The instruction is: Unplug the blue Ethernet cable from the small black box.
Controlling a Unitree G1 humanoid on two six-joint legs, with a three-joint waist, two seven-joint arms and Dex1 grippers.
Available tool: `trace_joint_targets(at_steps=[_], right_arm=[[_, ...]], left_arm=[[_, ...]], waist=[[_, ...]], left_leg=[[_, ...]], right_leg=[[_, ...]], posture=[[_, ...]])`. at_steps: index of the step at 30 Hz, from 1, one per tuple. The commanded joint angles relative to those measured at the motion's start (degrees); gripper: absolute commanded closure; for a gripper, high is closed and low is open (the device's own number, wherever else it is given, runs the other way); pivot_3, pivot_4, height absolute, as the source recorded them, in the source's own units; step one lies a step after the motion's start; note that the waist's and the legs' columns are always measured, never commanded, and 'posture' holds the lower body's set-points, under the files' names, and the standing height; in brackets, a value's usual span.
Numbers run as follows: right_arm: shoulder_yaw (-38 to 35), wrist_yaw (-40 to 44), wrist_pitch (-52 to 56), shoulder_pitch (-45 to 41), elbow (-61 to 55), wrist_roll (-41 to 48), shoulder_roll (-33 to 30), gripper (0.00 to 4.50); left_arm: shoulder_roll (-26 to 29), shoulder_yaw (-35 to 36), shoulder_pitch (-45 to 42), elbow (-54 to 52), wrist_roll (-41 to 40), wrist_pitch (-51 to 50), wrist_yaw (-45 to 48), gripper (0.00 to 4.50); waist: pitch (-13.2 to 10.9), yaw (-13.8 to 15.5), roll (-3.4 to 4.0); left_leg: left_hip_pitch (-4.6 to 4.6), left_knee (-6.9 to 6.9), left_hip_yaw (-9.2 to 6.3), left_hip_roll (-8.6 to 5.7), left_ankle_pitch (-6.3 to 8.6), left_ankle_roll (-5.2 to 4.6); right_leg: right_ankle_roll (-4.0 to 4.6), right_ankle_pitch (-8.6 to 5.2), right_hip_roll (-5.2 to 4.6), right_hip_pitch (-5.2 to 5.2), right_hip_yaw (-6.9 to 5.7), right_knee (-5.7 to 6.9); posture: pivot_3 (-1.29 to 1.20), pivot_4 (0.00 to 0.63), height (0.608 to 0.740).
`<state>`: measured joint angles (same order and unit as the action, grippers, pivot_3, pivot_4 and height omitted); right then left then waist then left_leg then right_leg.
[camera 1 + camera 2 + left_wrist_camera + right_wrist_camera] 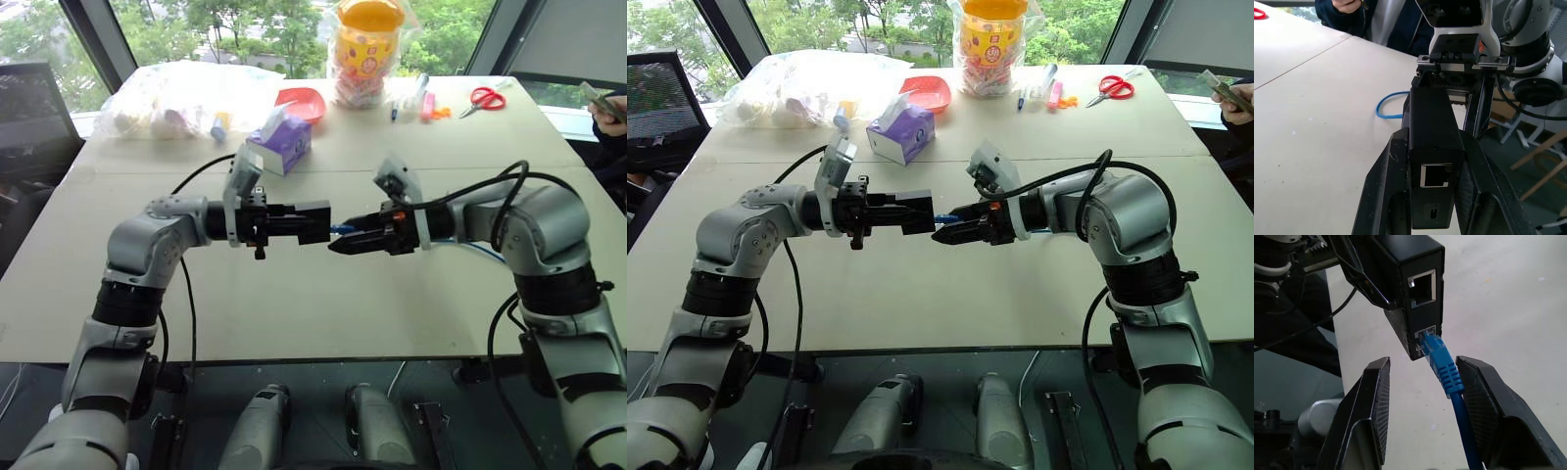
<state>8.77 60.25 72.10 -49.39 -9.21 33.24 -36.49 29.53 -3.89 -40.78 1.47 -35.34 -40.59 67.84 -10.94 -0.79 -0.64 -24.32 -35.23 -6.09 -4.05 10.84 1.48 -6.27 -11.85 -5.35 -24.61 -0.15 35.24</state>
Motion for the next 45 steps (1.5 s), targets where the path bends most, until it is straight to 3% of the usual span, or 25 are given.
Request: trace_joint_targets(at_steps=[1, 5, 6, 7, 22, 25, 26, 27, 45], right_arm=[[0.36, 1.37, -0.72, -1.77, -0.44, 1.66, -1.39, 2.28], [0.59, 1.49, -0.76, -2.24, 0.17, 2.14, -1.68, 2.28], [0.78, 1.63, -0.77, -2.34, 0.17, 2.23, -1.84, 2.81], [0.94, 1.71, -0.71, -2.45, 0.15, 2.34, -1.92, 2.99], [2.43, 1.92, 0.95, -4.05, -0.15, 4.05, -1.72, 2.99], [2.88, 2.02, 0.95, -4.29, -0.20, 4.10, -1.59, 3.83], [3.13, 2.02, 0.87, -4.30, -0.27, 4.01, -1.59, 4.31], [3.40, 2.12, 0.81, -4.27, -0.30, 3.98, -1.64, 4.42], [6.61, 3.69, -1.86, -3.01, 2.11, 1.87, -5.05, 4.42]], left_arm=[[0.86, -0.30, 0.00, -1.68, 1.02, 1.93, 0.71, 3.98], [1.15, -0.36, 0.11, -1.87, 1.13, 1.96, 1.19, 3.98], [1.24, -0.47, 0.17, -1.96, 1.19, 2.07, 1.29, 3.98], [1.31, -0.53, 0.19, -1.94, 1.20, 2.16, 1.30, 3.98], [2.16, -1.25, 0.48, -2.59, 1.18, 2.46, 2.88, 3.98], [2.19, -1.40, 0.68, -2.83, 1.27, 2.56, 2.93, 3.98], [2.25, -1.38, 0.78, -2.96, 1.27, 2.55, 2.97, 3.98], [2.29, -1.36, 0.84, -3.07, 1.23, 2.46, 2.97, 3.98], [5.41, -1.31, 2.11, -4.27, 1.39, 2.92, 5.79, 3.98]], waist=[[0.00, 0.00, 0.00], [0.00, 0.00, 0.00], [0.00, 0.00, 0.00], [0.00, 0.00, 0.00], [0.00, 0.00, 0.00], [0.00, -0.01, 0.00], [0.00, -0.01, 0.00], [0.00, -0.01, 0.00], [0.00, -0.02, 0.00]], left_leg=[[0.00, 0.00, 0.00, 0.00, 0.00, 0.00], [0.00, 0.00, 0.01, 0.00, 0.00, 0.00], [0.00, 0.00, 0.00, 0.00, 0.00, 0.00], [0.00, 0.00, 0.01, 0.00, 0.00, 0.00], [-0.01, 0.00, 0.00, 0.00, 0.00, 0.00], [-0.01, 0.00, 0.00, 0.00, 0.00, 0.00], [-0.01, 0.00, 0.00, 0.00, 0.00, 0.00], [-0.01, 0.00, 0.00, 0.00, 0.00, 0.00], [-0.01, 0.00, 0.00, 0.00, 0.00, 0.00]], right_leg=[[0.00, 0.00, 0.00, 0.00, 0.00, 0.00], [0.00, 0.00, 0.00, 0.00, 0.00, 0.00], [-0.01, 0.00, 0.00, 0.00, 0.00, 0.00], [-0.01, 0.00, 0.00, 0.00, 0.00, 0.00], [0.00, 0.00, 0.00, 0.00, -0.01, -0.01], [0.00, 0.00, 0.00, 0.00, -0.01, -0.01], [0.00, 0.00, 0.00, 0.00, -0.01, -0.01], [0.00, 0.00, 0.00, 0.00, -0.01, -0.01], [0.01, -0.01, 0.00, 0.00, -0.01, -0.02]], posture=[[0.00, 0.150, 0.740], [0.00, 0.150, 0.740], [0.00, 0.150, 0.740], [0.00, 0.150, 0.740], [0.00, 0.150, 0.740], [0.00, 0.150, 0.740], [0.00, 0.150, 0.740], [0.00, 0.150, 0.740], [0.00, 0.150, 0.740]])
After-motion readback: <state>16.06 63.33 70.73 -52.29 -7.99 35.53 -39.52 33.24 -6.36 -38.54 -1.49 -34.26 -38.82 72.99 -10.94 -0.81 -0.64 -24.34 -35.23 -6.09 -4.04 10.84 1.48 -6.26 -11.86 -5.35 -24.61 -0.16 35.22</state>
